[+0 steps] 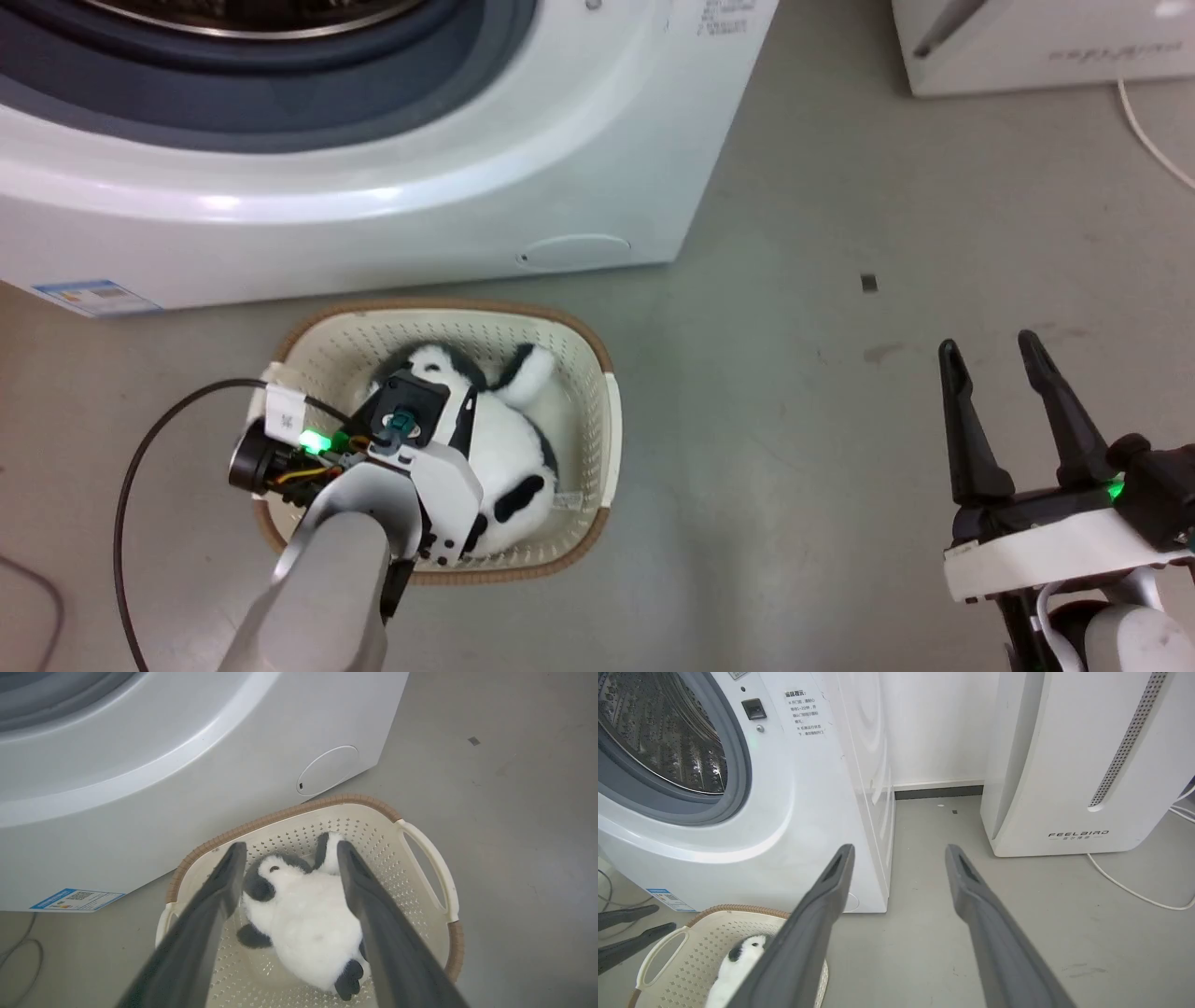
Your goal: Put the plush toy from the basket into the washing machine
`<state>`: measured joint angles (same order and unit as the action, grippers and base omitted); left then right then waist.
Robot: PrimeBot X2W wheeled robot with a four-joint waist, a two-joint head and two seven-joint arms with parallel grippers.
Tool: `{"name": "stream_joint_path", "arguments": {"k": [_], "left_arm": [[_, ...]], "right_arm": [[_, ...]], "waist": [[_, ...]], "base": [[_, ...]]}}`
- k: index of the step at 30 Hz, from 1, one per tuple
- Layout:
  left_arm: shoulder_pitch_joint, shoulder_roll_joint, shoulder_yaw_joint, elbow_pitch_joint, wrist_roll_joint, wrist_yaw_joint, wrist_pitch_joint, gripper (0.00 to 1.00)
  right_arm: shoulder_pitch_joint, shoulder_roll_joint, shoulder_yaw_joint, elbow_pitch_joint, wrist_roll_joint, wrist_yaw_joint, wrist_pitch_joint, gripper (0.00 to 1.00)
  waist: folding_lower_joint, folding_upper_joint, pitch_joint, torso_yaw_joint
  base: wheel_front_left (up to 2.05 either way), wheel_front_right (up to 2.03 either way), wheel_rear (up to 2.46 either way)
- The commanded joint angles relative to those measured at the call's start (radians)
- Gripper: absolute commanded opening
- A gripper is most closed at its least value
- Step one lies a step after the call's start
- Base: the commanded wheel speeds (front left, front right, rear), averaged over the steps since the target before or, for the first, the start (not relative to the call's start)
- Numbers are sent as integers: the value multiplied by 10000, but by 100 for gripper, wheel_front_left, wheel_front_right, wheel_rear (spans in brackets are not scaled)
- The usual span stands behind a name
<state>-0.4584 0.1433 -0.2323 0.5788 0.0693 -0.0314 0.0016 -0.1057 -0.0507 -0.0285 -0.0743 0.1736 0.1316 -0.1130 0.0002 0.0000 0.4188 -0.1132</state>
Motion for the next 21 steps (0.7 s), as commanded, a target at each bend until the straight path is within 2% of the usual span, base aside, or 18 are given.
{"name": "stream_joint_path", "arguments": {"k": [1, 12, 21], "left_arm": [[-312, 99, -114, 244, 68, -56, 41, 100], [-1454, 637, -864, 1384, 315, -299, 947, 100], [-2296, 787, -1312, 2311, 115, -473, 2057, 100]], "right_arm": [[-214, 2, -25, -82, 160, -4, -99, 100], [-548, 3, 56, -306, 653, -5, -328, 100], [-615, 3, -77, -487, 905, -6, -515, 100]], "waist": [[-2, 0, 366, -175], [-2, 0, 1723, -582], [-2, 0, 2596, -700]], "base": [[0, 0, 0], [0, 0, 0], [0, 0, 0]]}}
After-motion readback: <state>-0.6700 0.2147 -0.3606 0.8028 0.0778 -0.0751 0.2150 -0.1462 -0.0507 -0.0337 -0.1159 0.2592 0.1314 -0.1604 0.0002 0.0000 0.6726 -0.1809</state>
